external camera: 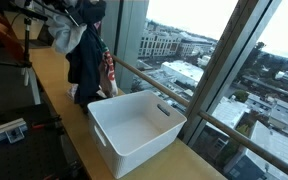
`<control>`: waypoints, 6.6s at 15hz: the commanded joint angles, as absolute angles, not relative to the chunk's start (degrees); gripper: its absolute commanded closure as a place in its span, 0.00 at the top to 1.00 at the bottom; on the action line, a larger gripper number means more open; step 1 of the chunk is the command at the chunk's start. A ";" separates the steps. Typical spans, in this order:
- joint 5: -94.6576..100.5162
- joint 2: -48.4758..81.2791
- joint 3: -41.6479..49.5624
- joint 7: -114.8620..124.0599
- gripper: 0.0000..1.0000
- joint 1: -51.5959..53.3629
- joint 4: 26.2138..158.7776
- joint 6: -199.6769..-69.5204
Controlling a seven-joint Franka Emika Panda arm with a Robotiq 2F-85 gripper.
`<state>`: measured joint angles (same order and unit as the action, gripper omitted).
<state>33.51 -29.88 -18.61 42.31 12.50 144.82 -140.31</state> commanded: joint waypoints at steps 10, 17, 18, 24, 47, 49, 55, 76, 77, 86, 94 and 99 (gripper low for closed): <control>42.62 -15.58 -19.24 38.39 0.00 -13.04 142.42 -140.07; 50.10 8.84 -9.17 38.95 0.00 -8.09 120.00 -135.06; 49.90 12.11 -7.46 38.51 0.00 -6.57 116.57 -134.59; 44.22 29.24 -0.66 32.81 0.00 0.03 96.84 -133.43; 45.85 17.19 1.71 44.03 0.00 11.76 120.72 -121.31; 46.74 18.94 1.55 44.69 0.00 10.23 118.94 -124.16; 44.39 18.68 1.30 43.85 0.47 8.11 118.25 -129.33; 40.54 22.59 -9.20 48.34 1.00 17.70 115.25 -143.58; 39.86 24.51 -8.36 47.86 1.00 17.77 114.89 -145.05; 31.55 35.33 -3.04 45.69 1.00 21.11 112.38 -147.52; 30.53 37.23 0.86 45.64 0.68 22.54 114.48 -148.28; 28.31 38.11 -0.26 43.84 0.29 23.48 113.61 -149.13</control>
<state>31.33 37.15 -0.38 46.58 22.18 114.37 -148.14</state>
